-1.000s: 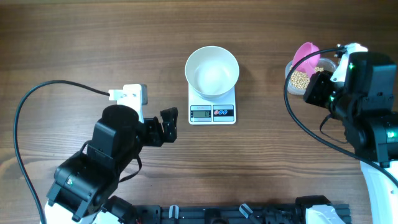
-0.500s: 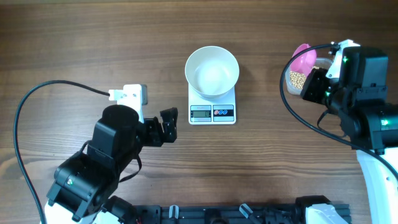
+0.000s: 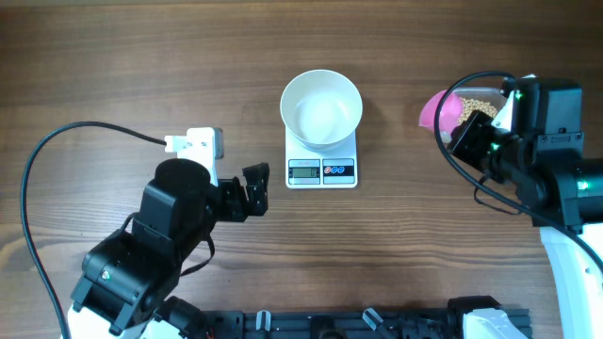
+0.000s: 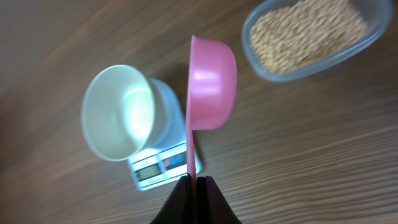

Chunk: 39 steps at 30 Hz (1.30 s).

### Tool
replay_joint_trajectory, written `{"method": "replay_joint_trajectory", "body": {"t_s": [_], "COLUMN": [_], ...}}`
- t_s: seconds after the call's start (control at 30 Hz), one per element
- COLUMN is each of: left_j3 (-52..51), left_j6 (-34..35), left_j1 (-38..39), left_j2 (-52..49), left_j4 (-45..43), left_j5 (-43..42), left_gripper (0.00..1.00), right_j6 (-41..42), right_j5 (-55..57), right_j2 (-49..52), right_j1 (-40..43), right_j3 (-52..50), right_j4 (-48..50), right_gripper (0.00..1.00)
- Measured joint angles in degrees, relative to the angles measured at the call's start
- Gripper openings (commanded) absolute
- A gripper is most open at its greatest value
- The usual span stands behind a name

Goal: Scoop item into bowl and weigh 150g on scale

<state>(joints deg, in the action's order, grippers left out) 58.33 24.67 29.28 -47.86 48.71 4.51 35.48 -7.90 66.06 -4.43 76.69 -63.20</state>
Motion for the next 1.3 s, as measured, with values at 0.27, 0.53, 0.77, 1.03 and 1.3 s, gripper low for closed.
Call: {"method": "replay_joint_trajectory", "body": {"t_s": [0.27,0.53,0.77,1.03,1.3], "left_j3": [0.0,0.0,0.0,0.0,0.0], "left_j6": [0.0,0.0,0.0,0.0,0.0], "left_j1": [0.0,0.0,0.0,0.0,0.0], "left_j2": [0.0,0.0,0.0,0.0,0.0], "left_j4": [0.0,0.0,0.0,0.1,0.1], "left_j5": [0.0,0.0,0.0,0.0,0.0], "left_gripper": [1.00,1.00,1.00,1.00,1.00], "right_j6": [7.0,8.7,8.0,-4.1,-11.5], "right_j5": [-2.8,-3.1,1.0,10.6,13.1], "right_j2": [0.0,0.0,0.0,0.0,0.0], "right_j1": [0.0,0.0,0.0,0.0,0.0], "right_j3": [0.0,0.0,0.0,0.0,0.0], "right_j4": [0.2,0.2,4.2,8.4,8.1], "right_gripper": [0.04,0.04,0.04,0.04,0.04]}}
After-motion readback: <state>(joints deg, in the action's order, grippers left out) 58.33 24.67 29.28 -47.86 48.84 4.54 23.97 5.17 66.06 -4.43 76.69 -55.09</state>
